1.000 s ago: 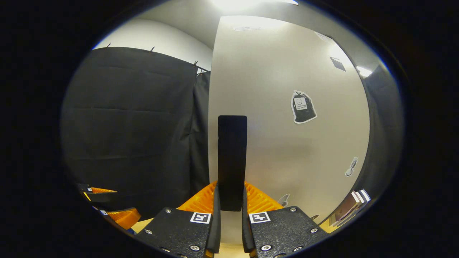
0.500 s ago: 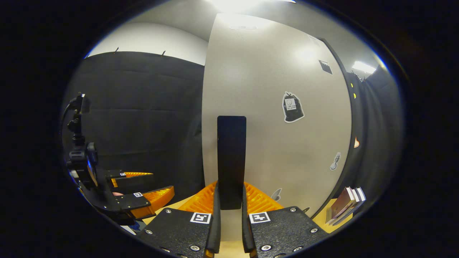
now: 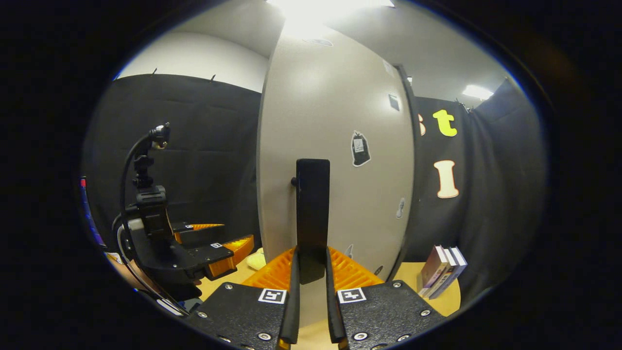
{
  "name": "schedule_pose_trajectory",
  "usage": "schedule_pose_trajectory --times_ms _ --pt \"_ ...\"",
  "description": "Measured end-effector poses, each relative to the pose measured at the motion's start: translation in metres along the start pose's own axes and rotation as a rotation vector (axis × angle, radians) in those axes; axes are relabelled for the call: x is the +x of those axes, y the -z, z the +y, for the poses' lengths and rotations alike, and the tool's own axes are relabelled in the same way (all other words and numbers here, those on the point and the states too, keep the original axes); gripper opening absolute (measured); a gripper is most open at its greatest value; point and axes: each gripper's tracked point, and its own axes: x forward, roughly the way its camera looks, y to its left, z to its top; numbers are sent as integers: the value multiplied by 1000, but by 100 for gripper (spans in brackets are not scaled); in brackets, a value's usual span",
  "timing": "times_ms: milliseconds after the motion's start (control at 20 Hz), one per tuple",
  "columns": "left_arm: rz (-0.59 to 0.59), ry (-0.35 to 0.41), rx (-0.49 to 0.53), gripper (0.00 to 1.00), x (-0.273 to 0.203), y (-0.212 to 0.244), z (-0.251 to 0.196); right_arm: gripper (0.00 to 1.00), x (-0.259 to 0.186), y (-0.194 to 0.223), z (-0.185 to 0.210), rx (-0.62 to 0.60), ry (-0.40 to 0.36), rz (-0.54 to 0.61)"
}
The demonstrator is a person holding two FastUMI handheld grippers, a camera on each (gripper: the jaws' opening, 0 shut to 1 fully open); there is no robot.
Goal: Open the cabinet door with the right hand, grasp the bottle in the cabinet with the left hand and place it on the coaster, then close the cabinet door with the right hand.
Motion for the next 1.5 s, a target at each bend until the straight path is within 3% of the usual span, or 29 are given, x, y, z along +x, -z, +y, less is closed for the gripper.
schedule_pose_trajectory --times_ms 400,500,550,600,700,850,1150,1500 --pt "-34 45 18 89 32 -14 -48 23 -2 -7 -26 -94 171 -1" --pt "-48 65 26 89 53 -18 -60 29 -1 -10 -29 -95 212 -3" --pt "-41 81 26 89 66 -17 -69 39 -2 -11 -31 -98 235 2" --pt "-40 97 27 89 80 -17 -75 38 -6 -15 -33 -101 261 -5" --pt "-42 118 30 89 104 -21 -86 51 -14 -24 -43 -94 327 -27" --pt "-56 151 37 89 139 -28 -97 68 -25 -24 -58 13 416 -22" --pt "-59 163 6 91 218 -26 -103 68 -51 -36 -75 137 569 -15" --pt "-29 153 8 90 301 -14 -108 67 -50 -34 -81 132 605 3"
